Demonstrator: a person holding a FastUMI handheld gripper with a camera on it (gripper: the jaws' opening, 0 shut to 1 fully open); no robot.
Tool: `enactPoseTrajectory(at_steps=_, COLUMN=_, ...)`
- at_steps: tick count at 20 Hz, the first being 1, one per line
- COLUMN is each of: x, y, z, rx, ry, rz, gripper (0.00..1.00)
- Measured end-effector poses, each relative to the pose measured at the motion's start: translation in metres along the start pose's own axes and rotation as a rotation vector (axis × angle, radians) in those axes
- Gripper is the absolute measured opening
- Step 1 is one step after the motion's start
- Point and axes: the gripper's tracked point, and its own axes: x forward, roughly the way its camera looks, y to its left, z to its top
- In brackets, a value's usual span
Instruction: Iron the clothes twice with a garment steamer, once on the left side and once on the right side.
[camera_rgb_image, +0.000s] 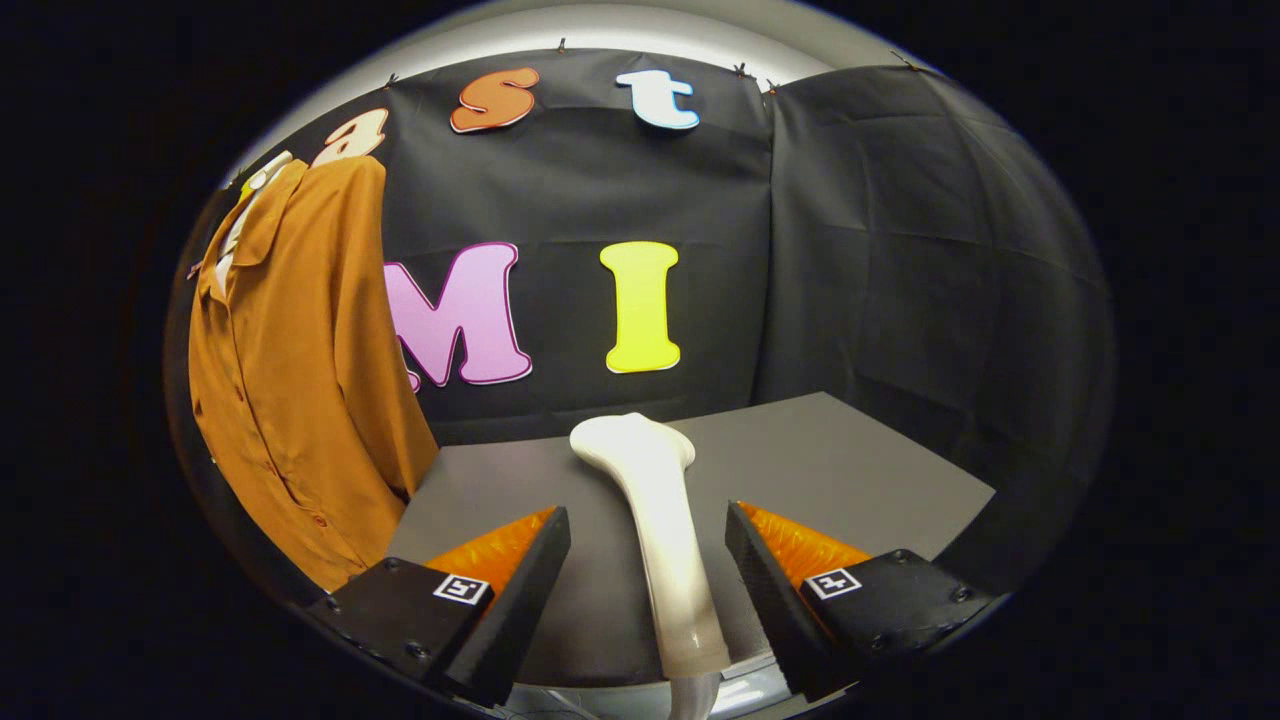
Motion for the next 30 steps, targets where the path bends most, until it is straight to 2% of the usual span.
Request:
enactPoseTrajectory(at_steps=6, x=0.026, y=-0.007, z=-0.023, rx=-0.004, ry=0.097, rz=0.012, gripper=0.98)
enactPoseTrajectory(at_steps=8, x=0.036, y=-0.007, z=-0.034, rx=-0.007, ry=0.133, rz=0.020, gripper=0.90)
enactPoseTrajectory(at_steps=9, x=0.037, y=-0.010, z=-0.039, rx=-0.008, ry=0.153, rz=0.011, gripper=0.80)
enactPoseTrajectory(at_steps=11, x=0.037, y=-0.013, z=-0.039, rx=0.016, ry=0.140, rz=0.018, gripper=0.47)
enactPoseTrajectory(at_steps=13, x=0.034, y=-0.015, z=-0.035, rx=0.023, ry=0.134, rz=0.032, gripper=0.47)
enactPoseTrajectory(at_steps=14, x=0.036, y=-0.016, z=-0.036, rx=0.028, ry=0.133, rz=0.035, gripper=0.41)
enactPoseTrajectory(at_steps=21, x=0.008, y=-0.017, z=-0.009, rx=0.052, ry=0.054, rz=0.017, gripper=0.40)
enactPoseTrajectory(at_steps=25, x=-0.034, y=-0.005, z=0.009, rx=0.050, ry=0.004, rz=0.004, gripper=0.40)
enactPoseTrajectory(at_steps=30, x=-0.087, y=0.037, z=0.034, rx=0.013, ry=-0.091, rz=-0.044, gripper=0.40)
